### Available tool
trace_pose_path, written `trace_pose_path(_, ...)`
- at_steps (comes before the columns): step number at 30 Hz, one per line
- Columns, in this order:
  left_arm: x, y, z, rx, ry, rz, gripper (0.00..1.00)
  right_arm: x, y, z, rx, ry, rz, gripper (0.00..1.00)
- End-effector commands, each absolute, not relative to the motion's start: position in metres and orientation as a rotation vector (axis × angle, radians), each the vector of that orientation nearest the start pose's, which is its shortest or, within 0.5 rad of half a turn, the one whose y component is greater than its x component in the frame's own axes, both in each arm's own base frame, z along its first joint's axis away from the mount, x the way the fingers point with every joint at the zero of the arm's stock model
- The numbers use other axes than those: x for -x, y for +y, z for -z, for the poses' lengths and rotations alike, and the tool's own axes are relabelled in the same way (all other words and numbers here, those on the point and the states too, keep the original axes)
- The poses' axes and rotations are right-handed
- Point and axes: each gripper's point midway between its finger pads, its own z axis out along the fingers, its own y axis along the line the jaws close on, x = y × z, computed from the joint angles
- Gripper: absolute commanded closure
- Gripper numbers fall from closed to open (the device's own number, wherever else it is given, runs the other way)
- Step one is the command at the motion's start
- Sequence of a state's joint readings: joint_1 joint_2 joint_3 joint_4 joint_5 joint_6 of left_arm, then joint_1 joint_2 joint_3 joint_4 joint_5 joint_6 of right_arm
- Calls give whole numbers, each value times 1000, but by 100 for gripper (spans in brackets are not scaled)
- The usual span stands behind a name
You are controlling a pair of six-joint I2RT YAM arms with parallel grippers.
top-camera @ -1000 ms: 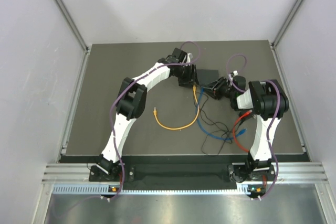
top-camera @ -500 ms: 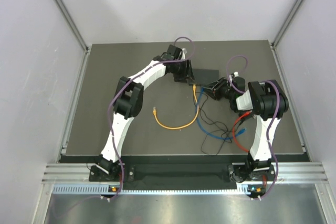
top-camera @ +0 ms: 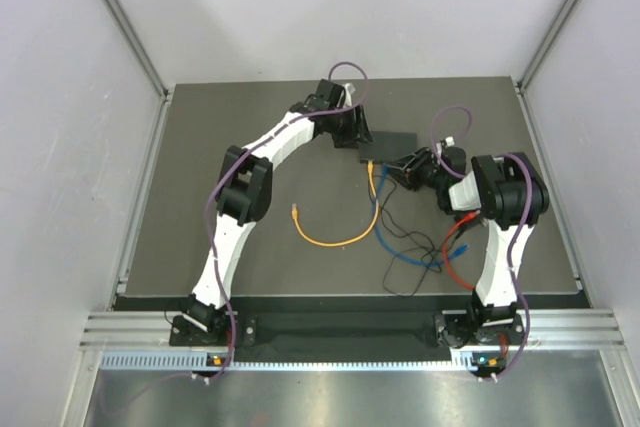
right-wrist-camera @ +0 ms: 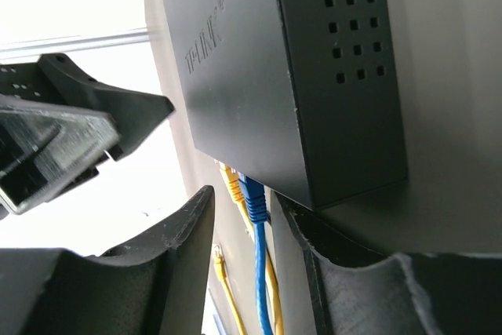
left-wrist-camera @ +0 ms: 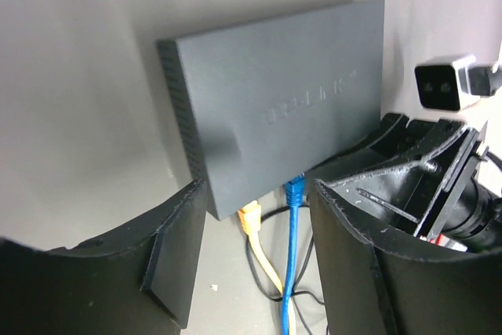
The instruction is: Pull the plug from the switch port
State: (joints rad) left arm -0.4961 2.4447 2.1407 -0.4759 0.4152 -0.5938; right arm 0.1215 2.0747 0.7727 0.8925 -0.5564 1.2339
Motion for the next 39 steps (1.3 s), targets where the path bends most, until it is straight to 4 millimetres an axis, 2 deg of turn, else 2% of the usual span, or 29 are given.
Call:
trace_pose_path(1,-486,-389,-91,-143,2471,1049,41,-426,180,-3,-867,2119,-1287,63)
trace_pose_path(6,-468,-393,-76,-157,2522,1043,42,-431,183,-5,-873,2107,-1296,63)
trace_pose_path(12,-452,-394,-70,-169,2547,1040,42,-431,183,0,-914,2106,-1293,64)
trace_pose_path(27,-449,-397,-66,-163,2556,1051,43,-428,183,15,-957,2154,-1233,74)
trace_pose_path(30,-448,-396,-64,-164,2561,1046,43,-428,180,15,-986,2162,-1200,80)
trace_pose_path(31,-448,-396,-64,-165,2563,1047,43,-424,179,20,-1014,2199,-1172,83)
trace_pose_path(32,-448,-396,-64,-164,2563,1045,43,-428,179,18,-1007,2201,-1162,85)
trace_pose_path(34,-449,-396,-64,-166,2562,1048,43,-425,178,25,-1023,2256,-1125,89)
trace_pose_path(39,-449,-396,-64,-179,2558,1039,43,-426,179,24,-1003,2326,-1084,99)
